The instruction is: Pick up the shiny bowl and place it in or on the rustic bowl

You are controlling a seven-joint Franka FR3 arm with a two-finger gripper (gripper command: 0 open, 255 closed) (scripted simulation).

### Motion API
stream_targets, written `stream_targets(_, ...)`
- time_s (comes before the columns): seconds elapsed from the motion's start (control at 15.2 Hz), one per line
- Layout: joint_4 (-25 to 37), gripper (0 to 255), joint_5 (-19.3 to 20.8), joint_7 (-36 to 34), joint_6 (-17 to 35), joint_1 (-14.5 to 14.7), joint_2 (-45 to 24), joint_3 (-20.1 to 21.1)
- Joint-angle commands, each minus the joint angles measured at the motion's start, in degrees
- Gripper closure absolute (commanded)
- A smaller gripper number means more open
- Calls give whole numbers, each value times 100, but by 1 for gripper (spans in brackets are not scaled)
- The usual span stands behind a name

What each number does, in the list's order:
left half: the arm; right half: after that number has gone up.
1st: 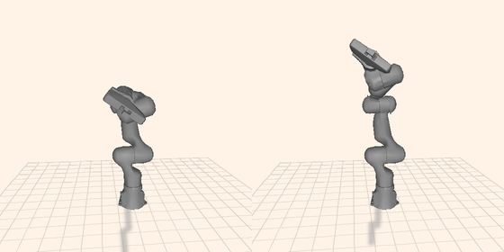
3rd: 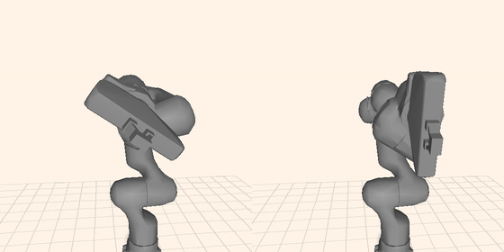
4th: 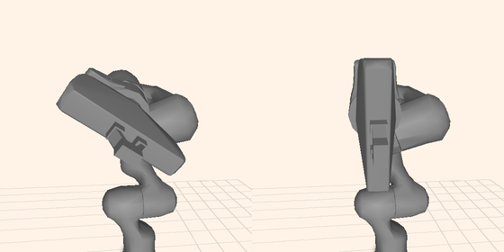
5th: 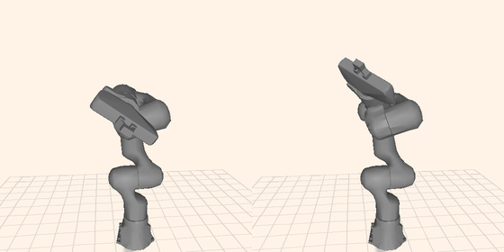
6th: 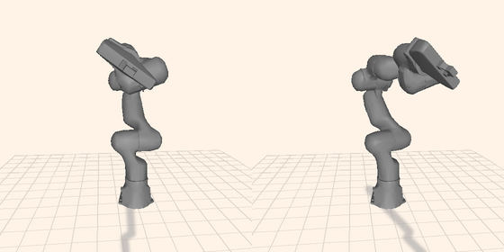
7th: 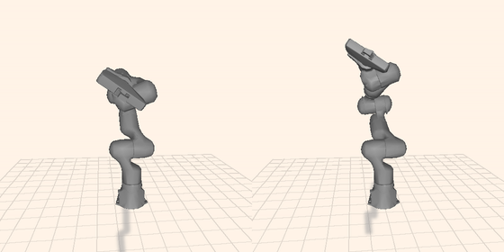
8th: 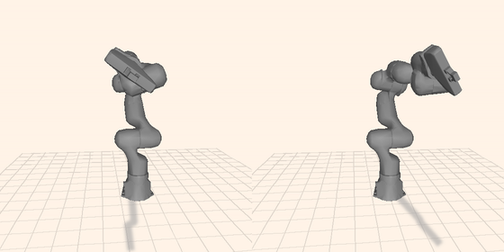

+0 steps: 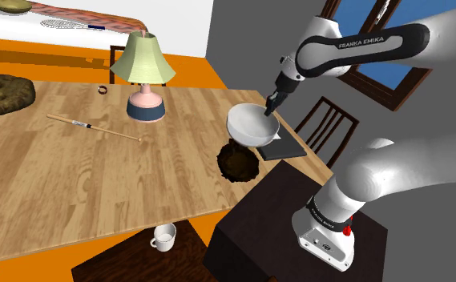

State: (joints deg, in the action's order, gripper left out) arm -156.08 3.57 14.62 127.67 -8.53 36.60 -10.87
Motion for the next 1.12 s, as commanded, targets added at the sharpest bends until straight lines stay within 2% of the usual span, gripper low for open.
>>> stream_targets(0.0,-87,255,19,48,133,-19,-43,-44)
stream_targets(1.06,-781,255,-13,188,1775,60,-996,-245)
